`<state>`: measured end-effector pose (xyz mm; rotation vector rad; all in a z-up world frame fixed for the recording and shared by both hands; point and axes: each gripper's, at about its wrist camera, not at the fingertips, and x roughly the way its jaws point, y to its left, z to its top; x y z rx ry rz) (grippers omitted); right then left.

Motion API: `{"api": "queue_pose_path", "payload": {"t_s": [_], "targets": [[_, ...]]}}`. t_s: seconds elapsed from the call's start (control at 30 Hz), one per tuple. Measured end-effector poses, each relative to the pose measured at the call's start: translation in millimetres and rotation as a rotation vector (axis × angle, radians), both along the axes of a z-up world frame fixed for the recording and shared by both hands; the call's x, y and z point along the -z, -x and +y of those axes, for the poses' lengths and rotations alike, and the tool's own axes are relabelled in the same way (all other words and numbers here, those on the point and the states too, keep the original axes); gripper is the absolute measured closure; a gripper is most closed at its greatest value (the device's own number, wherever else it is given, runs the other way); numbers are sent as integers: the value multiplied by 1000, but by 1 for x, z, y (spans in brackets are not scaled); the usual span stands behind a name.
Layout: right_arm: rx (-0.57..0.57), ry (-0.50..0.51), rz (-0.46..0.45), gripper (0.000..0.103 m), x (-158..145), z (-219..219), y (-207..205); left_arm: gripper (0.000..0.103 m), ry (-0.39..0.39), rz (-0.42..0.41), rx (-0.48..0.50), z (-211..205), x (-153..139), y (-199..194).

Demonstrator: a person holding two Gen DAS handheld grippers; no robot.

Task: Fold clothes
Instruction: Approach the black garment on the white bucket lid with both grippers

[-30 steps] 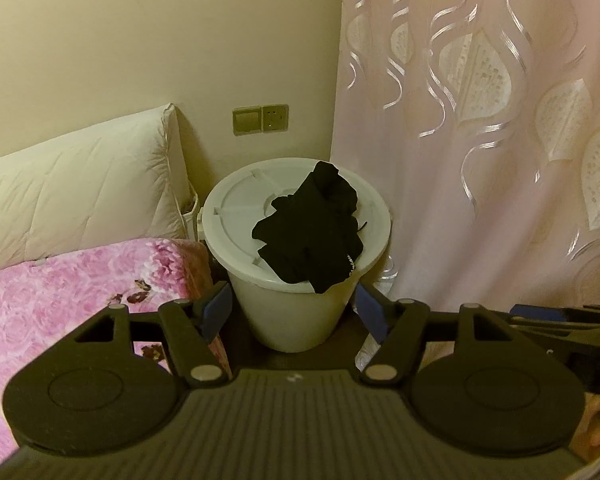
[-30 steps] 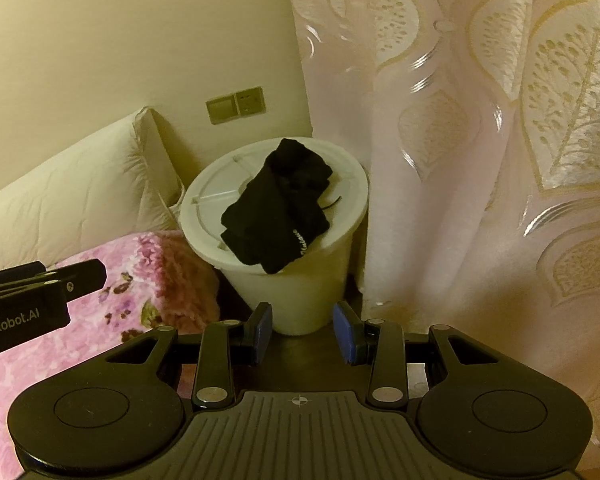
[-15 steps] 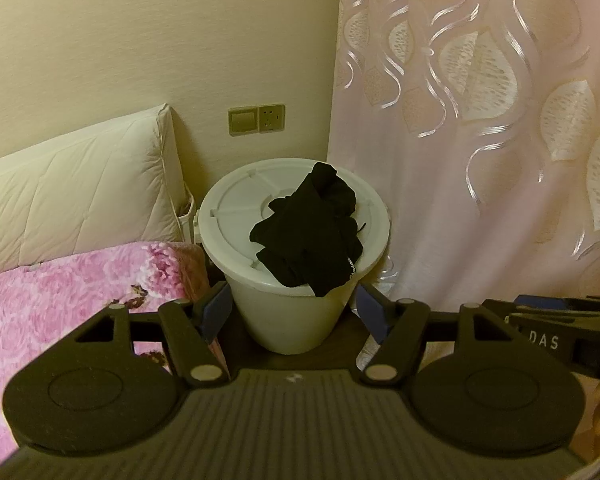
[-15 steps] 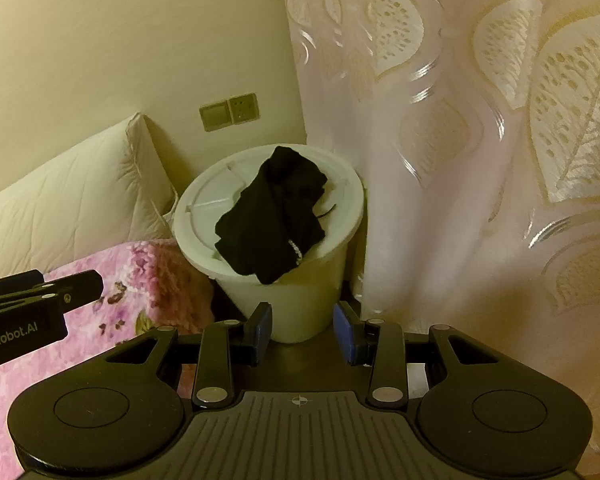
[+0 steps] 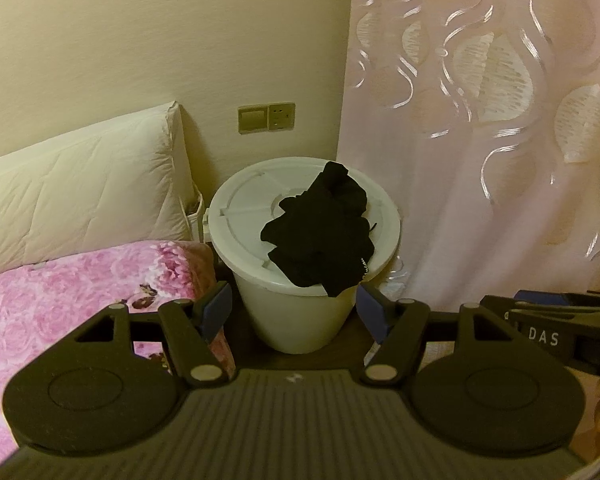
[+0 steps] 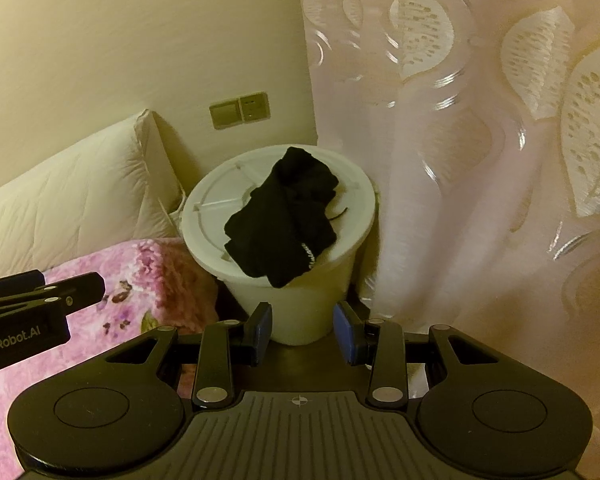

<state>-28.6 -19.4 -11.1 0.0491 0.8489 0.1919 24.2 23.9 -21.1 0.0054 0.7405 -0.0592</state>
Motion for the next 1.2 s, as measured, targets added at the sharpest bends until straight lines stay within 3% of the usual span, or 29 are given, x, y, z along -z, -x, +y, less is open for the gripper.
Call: {"api": "queue_pose_path", "payload": {"t_s": [1.2], "targets": [[-31, 43, 42, 65, 10, 18, -56, 38, 30, 94, -46, 29, 12, -54]]}}
